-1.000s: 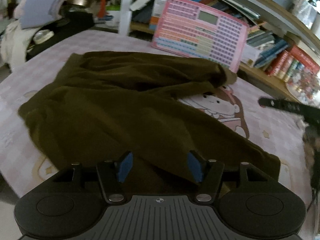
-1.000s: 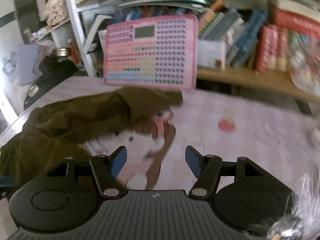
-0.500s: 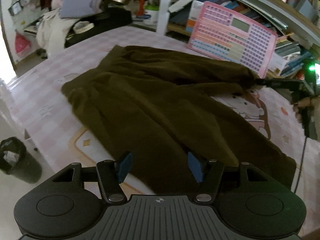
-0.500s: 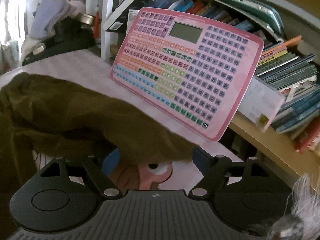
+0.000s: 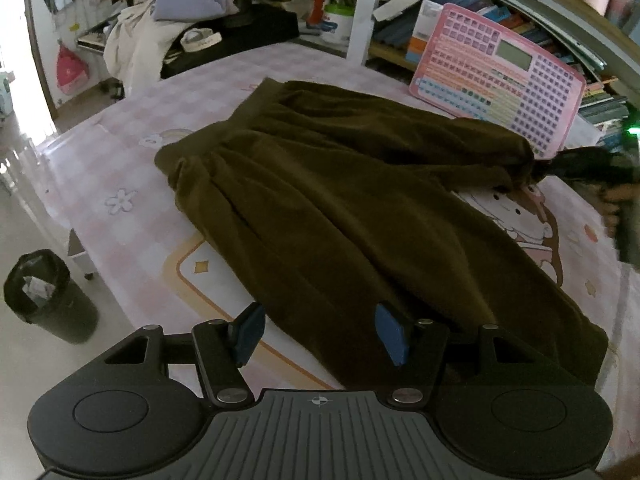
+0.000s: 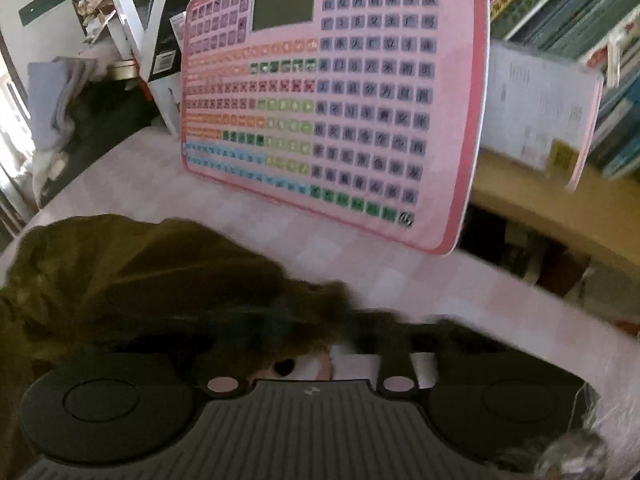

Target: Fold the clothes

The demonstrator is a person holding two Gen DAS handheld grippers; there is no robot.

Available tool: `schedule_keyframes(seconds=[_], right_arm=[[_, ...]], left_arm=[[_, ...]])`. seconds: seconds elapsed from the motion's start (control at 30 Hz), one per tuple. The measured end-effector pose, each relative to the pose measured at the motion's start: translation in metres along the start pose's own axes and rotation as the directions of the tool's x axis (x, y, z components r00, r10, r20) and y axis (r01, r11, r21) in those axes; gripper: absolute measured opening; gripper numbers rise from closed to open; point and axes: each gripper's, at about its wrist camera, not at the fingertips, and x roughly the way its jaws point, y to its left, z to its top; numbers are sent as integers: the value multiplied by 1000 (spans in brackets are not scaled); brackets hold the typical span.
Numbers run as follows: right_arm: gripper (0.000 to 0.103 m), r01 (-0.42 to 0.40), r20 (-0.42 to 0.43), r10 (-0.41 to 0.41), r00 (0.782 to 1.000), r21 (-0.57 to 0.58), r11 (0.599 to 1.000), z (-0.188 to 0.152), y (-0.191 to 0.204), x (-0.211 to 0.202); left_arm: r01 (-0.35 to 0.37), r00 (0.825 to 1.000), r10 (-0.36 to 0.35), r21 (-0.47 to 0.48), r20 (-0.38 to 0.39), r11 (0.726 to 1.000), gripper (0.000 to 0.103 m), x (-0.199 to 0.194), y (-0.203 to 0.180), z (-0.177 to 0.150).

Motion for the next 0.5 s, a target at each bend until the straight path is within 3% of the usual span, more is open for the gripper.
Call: schedule_keyframes(seconds=[0.07, 0.1, 0.17, 0.23, 0.27, 0.37, 0.43, 0.47, 0.5], right_arm=[[10, -143, 57, 144, 988, -27, 989, 4, 11, -36], [9, -218, 88, 221, 971, -47, 975, 7, 16, -56], [9, -398, 192, 399, 897, -46, 916, 13, 23, -103], [9, -517, 293, 510, 809, -60, 854, 20, 30, -142], [9, -526, 327, 520, 789, -75, 847, 22, 33, -154], [9, -359, 353, 360, 863, -71, 931, 32, 39, -148], [14, -89, 325, 96, 941, -35, 995, 36, 40, -119], [23, 66, 298, -57, 953, -19, 998, 37, 38, -101], [28, 153, 275, -144, 950, -9, 988, 35, 34, -88]], left_arm=[[3, 1000, -3, -4, -3, 1000, 62, 2, 1, 2], [5, 1000, -5, -5, -5, 1000, 62, 4, 1, 3], [12, 1000, -12, 3, -11, 1000, 62, 6, -2, 4], [23, 1000, -23, 16, -12, 1000, 62, 7, -5, 4], [26, 1000, -26, 22, -11, 999, 62, 6, -7, 4], [36, 999, -35, 39, -8, 999, 62, 4, -10, 4], [33, 999, -33, 36, -1, 999, 62, 2, -9, 4], [30, 1000, -30, 31, 3, 999, 62, 1, -8, 4], [26, 1000, -26, 26, 6, 999, 62, 0, -7, 4]])
